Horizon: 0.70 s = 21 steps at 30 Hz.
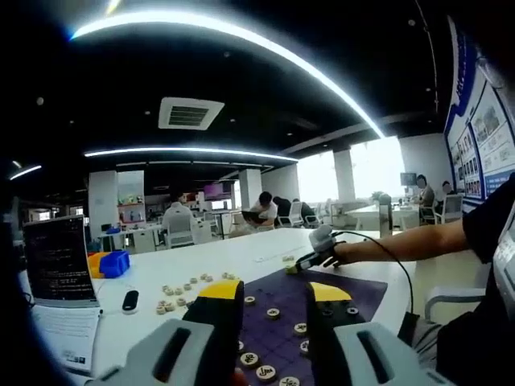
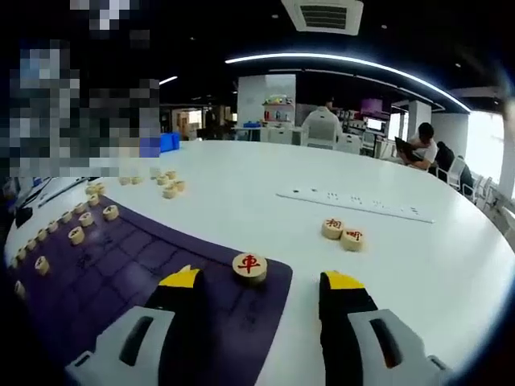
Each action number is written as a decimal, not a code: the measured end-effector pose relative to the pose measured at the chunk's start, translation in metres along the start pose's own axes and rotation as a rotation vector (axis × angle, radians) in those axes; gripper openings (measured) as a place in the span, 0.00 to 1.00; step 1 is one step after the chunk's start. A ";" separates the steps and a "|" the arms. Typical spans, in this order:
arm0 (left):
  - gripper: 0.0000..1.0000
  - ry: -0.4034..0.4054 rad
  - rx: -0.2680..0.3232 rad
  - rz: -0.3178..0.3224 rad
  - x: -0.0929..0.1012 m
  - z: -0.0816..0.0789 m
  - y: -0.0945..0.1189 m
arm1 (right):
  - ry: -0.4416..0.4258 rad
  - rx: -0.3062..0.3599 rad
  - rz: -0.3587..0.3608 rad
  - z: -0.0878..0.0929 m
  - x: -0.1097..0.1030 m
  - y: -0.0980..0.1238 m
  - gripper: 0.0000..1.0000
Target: Pick up the chess pieces one by one and place each piece onto its starting position on the chessboard, setting the pieces on their correct points until all the chess pieces are arranged in the starting layout
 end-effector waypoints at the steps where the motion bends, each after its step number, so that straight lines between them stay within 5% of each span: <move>1: 0.33 0.001 0.001 -0.002 -0.001 0.000 0.001 | -0.007 0.005 -0.007 -0.001 0.000 0.001 0.58; 21: 0.32 0.010 0.016 -0.028 -0.010 -0.003 0.010 | -0.034 0.079 -0.052 -0.029 0.025 0.051 0.53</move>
Point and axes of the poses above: the point that each gripper's makers call its tool centre point, and the gripper's own axes: y roughly backward along the fingers, x roughly to its right, z roughly out of its underside, the point moved 6 cm from there along y, roughly backward along the fingers, and after that the axes turned 15 degrees about z, right-handed, at the moved point
